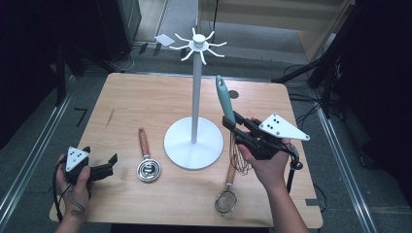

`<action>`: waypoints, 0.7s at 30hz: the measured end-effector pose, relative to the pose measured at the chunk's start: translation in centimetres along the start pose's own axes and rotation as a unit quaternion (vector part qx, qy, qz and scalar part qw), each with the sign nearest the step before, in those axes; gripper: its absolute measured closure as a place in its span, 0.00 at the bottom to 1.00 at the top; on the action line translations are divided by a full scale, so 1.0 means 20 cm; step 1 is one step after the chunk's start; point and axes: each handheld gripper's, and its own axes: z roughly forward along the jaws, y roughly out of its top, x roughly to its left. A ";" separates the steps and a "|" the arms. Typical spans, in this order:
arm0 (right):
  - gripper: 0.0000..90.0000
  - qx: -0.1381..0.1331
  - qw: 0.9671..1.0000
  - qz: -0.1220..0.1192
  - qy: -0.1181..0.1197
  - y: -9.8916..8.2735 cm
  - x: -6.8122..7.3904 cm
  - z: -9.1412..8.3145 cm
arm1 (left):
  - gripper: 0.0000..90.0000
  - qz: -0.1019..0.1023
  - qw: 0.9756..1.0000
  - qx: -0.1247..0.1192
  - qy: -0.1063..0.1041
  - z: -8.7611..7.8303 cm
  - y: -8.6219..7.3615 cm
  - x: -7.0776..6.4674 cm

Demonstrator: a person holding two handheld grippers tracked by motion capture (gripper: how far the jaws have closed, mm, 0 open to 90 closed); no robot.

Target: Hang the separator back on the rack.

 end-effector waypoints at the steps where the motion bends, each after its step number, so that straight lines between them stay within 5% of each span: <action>1: 0.79 -0.003 1.000 -0.003 0.001 0.01 0.00 0.00 | 0.00 0.002 1.000 0.000 0.000 0.00 0.00 0.00; 21: 0.79 -0.042 0.999 -0.020 0.019 0.11 0.08 0.00 | 0.00 0.000 1.000 -0.001 -0.003 0.01 0.00 0.00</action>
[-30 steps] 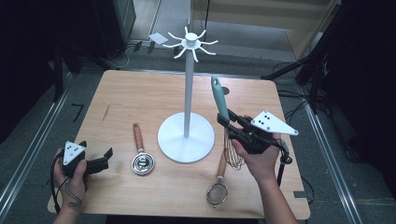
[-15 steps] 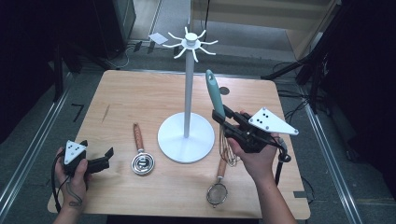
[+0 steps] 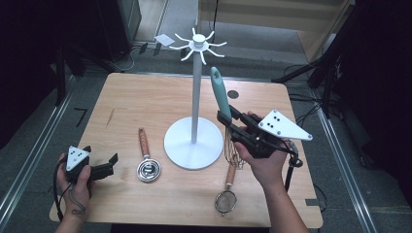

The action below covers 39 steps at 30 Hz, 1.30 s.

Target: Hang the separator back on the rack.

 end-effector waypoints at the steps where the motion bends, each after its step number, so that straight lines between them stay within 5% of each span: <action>1: 0.79 0.000 1.000 0.002 0.000 0.00 0.00 0.00 | 0.00 0.000 1.000 0.000 0.001 0.00 0.00 0.00; 21: 0.79 -0.030 0.999 -0.002 0.019 0.06 0.04 0.04 | 0.00 0.000 1.000 0.000 0.000 0.00 0.00 0.00; 39: 0.79 -0.019 1.000 -0.007 -0.001 0.08 0.06 0.10 | 0.00 0.000 1.000 -0.001 -0.001 0.00 0.00 0.00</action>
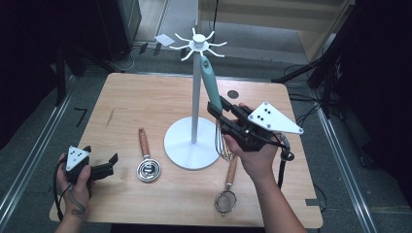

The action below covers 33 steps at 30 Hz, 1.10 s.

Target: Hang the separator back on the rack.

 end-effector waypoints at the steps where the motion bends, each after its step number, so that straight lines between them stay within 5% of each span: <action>1: 0.79 0.000 1.000 -0.001 -0.002 0.00 0.00 0.00 | 0.00 0.001 1.000 0.000 0.000 0.00 0.00 0.00; 13: 0.78 0.010 1.000 -0.001 -0.014 -0.01 -0.01 0.02 | 0.00 -0.001 1.000 0.000 -0.001 0.00 0.00 0.00; 14: 0.68 0.007 1.000 0.007 -0.003 -0.01 -0.01 0.02 | 0.00 0.000 1.000 0.000 -0.001 0.00 0.00 0.00; 18: 0.68 0.003 1.000 0.007 0.001 0.00 -0.01 0.02 | 0.00 0.000 1.000 0.001 -0.001 0.00 0.00 0.00; 26: 0.98 -0.011 0.999 0.032 -0.012 0.05 -0.09 0.02 | 0.00 0.001 1.000 0.001 -0.001 0.00 0.00 0.00; 33: 1.00 -0.017 0.999 0.021 -0.017 0.14 -0.12 0.05 | 0.00 0.001 1.000 0.001 -0.001 0.00 0.00 0.00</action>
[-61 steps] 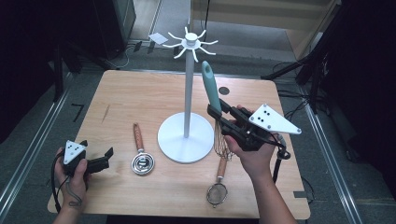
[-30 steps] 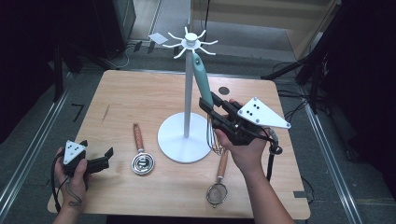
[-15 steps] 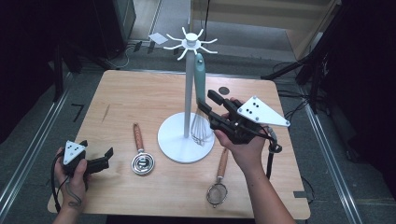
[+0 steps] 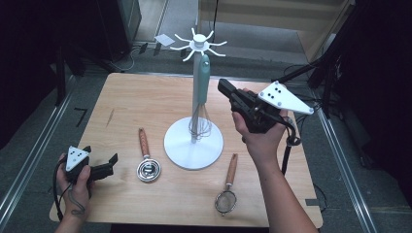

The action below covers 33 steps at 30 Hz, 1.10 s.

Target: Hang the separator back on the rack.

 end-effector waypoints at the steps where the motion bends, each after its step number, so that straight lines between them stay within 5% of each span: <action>1: 1.00 0.000 1.000 -0.003 0.000 0.02 0.00 0.01 | 0.00 0.000 1.000 0.000 0.000 0.00 0.00 0.00; 21: 1.00 -0.029 0.999 0.000 -0.033 0.18 -0.07 0.12 | 0.00 -0.002 1.000 -0.001 -0.002 0.00 0.00 0.00; 33: 1.00 -0.040 0.999 -0.009 -0.016 0.20 -0.04 0.10 | 0.00 -0.001 1.000 0.000 -0.001 0.00 0.00 0.00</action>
